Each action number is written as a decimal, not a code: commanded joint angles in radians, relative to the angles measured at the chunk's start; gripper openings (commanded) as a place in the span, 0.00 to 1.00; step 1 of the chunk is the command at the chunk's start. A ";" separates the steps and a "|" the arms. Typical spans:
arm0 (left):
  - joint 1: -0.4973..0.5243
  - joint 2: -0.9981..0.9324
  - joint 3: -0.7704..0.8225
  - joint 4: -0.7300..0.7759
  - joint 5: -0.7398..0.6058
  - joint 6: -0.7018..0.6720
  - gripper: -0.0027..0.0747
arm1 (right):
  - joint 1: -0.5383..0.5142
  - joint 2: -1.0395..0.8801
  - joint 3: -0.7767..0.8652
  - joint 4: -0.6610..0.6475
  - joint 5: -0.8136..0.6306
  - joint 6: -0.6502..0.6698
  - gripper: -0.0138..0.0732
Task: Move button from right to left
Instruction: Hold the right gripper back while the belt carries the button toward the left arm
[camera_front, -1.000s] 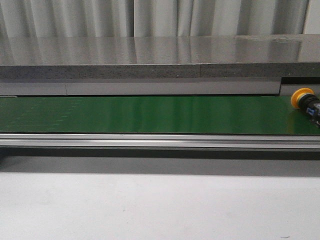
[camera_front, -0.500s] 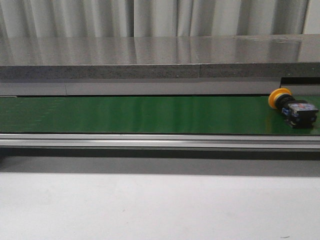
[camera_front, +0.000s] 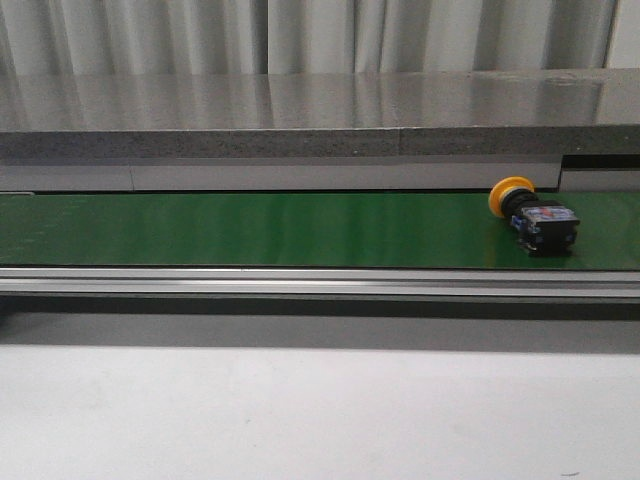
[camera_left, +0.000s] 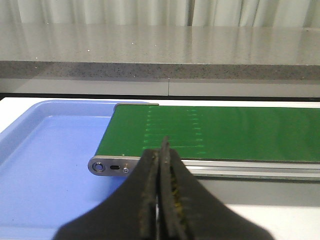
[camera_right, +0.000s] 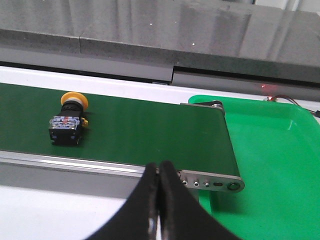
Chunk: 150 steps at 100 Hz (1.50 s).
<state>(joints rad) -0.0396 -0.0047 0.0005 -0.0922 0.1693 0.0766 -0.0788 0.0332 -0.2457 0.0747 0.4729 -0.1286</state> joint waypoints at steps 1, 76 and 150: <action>0.000 -0.033 0.043 -0.004 -0.074 -0.010 0.01 | 0.001 -0.041 0.004 -0.009 -0.092 -0.008 0.09; 0.000 -0.033 0.043 -0.004 -0.074 -0.010 0.01 | 0.001 -0.058 0.020 -0.009 -0.139 -0.008 0.09; 0.002 -0.033 0.043 -0.002 -0.311 -0.010 0.01 | 0.001 -0.058 0.020 -0.009 -0.139 -0.008 0.09</action>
<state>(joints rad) -0.0396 -0.0047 0.0005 -0.0922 -0.0086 0.0766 -0.0788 -0.0108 -0.2022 0.0747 0.4198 -0.1286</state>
